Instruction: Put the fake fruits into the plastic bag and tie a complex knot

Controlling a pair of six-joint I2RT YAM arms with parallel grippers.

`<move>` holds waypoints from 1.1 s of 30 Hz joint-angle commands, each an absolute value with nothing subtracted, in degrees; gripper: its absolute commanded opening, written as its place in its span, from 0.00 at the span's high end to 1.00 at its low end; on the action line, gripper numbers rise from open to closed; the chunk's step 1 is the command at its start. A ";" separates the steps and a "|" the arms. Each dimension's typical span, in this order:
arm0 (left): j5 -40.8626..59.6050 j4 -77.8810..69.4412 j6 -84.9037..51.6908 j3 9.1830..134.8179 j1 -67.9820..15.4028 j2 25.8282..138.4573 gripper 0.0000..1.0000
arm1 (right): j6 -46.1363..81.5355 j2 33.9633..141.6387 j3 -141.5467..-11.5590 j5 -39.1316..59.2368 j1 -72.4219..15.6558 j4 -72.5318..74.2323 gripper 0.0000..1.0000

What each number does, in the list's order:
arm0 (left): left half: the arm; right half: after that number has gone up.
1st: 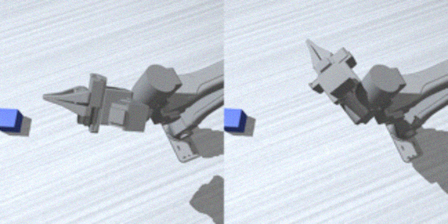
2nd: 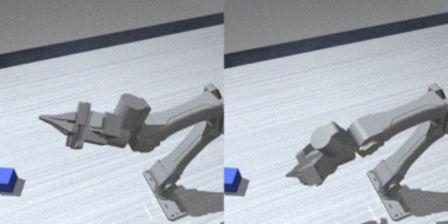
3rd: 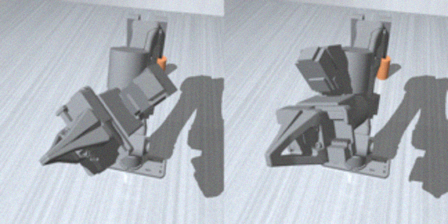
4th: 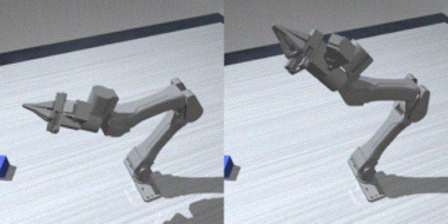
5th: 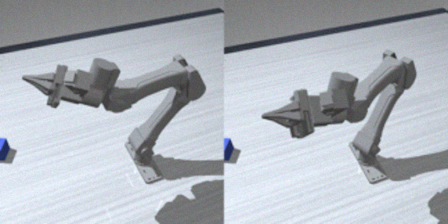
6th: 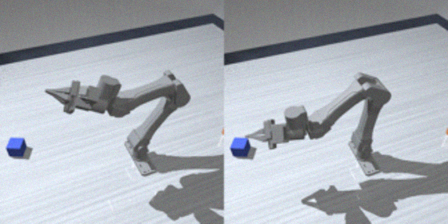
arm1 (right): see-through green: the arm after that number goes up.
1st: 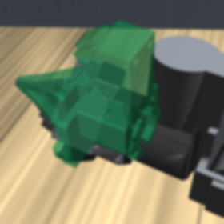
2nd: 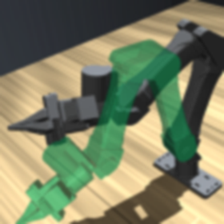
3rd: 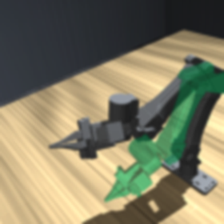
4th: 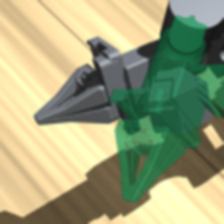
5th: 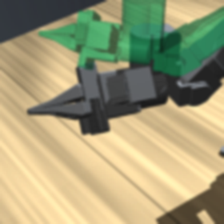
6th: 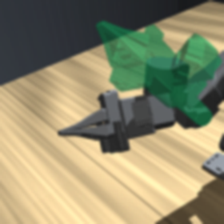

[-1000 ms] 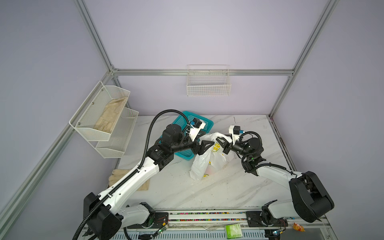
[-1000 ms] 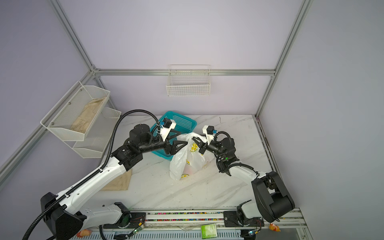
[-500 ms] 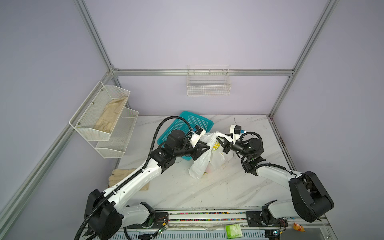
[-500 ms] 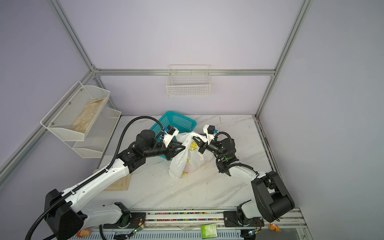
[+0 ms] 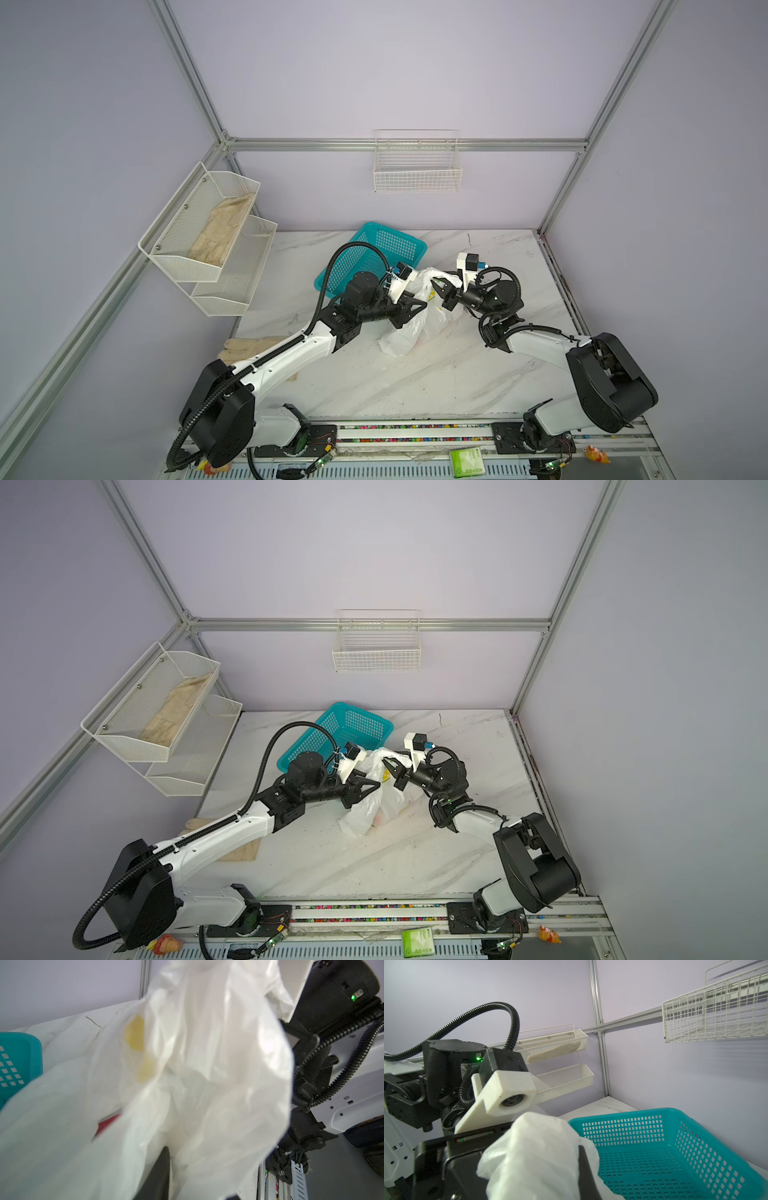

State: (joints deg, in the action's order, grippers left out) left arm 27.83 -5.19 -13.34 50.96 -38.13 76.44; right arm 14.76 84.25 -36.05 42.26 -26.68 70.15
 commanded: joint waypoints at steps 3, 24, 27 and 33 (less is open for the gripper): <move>30.35 -17.59 -17.35 47.13 -39.96 78.45 0.76 | 13.74 84.75 -36.15 41.48 -26.98 72.95 1.00; 8.52 14.27 2.36 54.61 -38.67 55.68 0.35 | -9.67 76.78 -38.85 44.70 -25.86 50.56 1.00; 6.89 19.67 11.12 58.75 -37.14 56.03 0.43 | -10.70 76.25 -39.37 45.50 -25.75 48.17 1.00; 5.73 31.07 31.68 66.86 -32.35 61.71 0.52 | -13.04 74.92 -40.46 47.17 -25.57 43.98 1.00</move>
